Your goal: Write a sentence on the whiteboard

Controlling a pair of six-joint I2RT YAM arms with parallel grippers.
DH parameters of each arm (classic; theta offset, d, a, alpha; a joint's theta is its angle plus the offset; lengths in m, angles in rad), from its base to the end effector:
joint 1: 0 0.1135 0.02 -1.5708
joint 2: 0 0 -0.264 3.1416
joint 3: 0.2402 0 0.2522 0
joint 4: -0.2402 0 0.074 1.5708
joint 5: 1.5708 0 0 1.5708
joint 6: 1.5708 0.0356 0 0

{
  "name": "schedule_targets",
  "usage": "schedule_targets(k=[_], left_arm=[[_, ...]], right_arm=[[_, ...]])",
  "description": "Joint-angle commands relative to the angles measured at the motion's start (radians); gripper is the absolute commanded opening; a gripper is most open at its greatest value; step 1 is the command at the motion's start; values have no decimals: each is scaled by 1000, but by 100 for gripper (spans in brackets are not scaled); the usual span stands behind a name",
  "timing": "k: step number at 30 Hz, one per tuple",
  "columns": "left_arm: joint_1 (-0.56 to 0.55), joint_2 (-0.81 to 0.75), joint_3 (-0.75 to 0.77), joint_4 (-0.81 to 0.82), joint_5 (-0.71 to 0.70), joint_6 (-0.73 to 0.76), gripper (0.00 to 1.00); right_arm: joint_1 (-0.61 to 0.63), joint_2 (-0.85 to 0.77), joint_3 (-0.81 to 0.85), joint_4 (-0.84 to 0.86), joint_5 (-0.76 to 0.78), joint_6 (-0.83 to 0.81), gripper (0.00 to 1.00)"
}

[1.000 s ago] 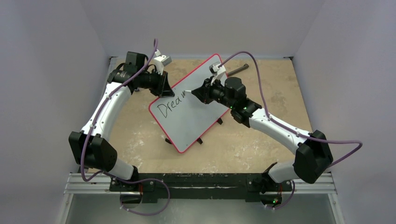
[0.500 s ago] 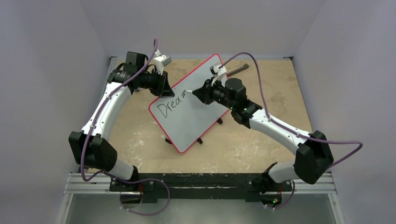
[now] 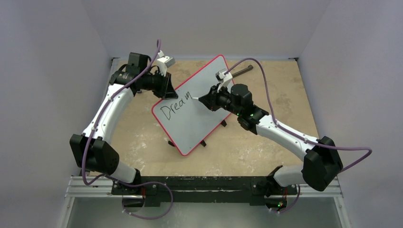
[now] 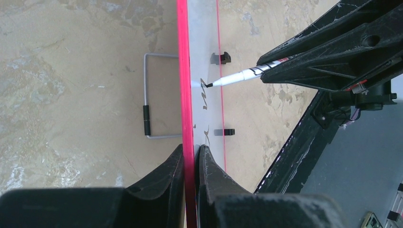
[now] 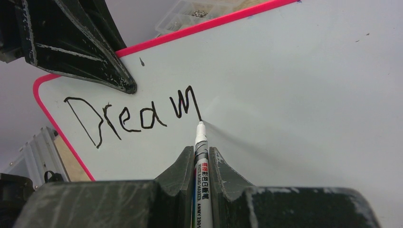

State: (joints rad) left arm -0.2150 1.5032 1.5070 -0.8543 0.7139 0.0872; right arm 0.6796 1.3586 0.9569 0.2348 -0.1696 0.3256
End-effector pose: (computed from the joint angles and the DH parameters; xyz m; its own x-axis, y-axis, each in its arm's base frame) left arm 0.3013 -0.0897 0.3620 -0.6807 0.2160 -0.7000 0.6450 0.6298 -0.4328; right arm 0.2458 0.2063 0.3129 -0.3620 0.1129 -0.9253 -0.6682 0.6607 0.3420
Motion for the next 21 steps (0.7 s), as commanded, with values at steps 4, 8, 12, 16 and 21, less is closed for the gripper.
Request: schedule_targets(k=[4, 8, 12, 16, 21], left_arm=[[-15, -52, 19, 60, 24, 46, 0], [-15, -51, 19, 60, 23, 48, 0], [-15, -53, 18, 58, 21, 48, 0], [-15, -53, 18, 58, 19, 48, 0], [-15, -53, 16, 60, 15, 49, 0]], right_arm=[[-2, -77, 10, -27, 19, -6, 0], [-2, -107, 33, -26, 33, -3, 0], [-2, -111, 52, -29, 80, -5, 0], [-4, -89, 72, -27, 93, -11, 0], [-14, -62, 91, -15, 93, -11, 0]])
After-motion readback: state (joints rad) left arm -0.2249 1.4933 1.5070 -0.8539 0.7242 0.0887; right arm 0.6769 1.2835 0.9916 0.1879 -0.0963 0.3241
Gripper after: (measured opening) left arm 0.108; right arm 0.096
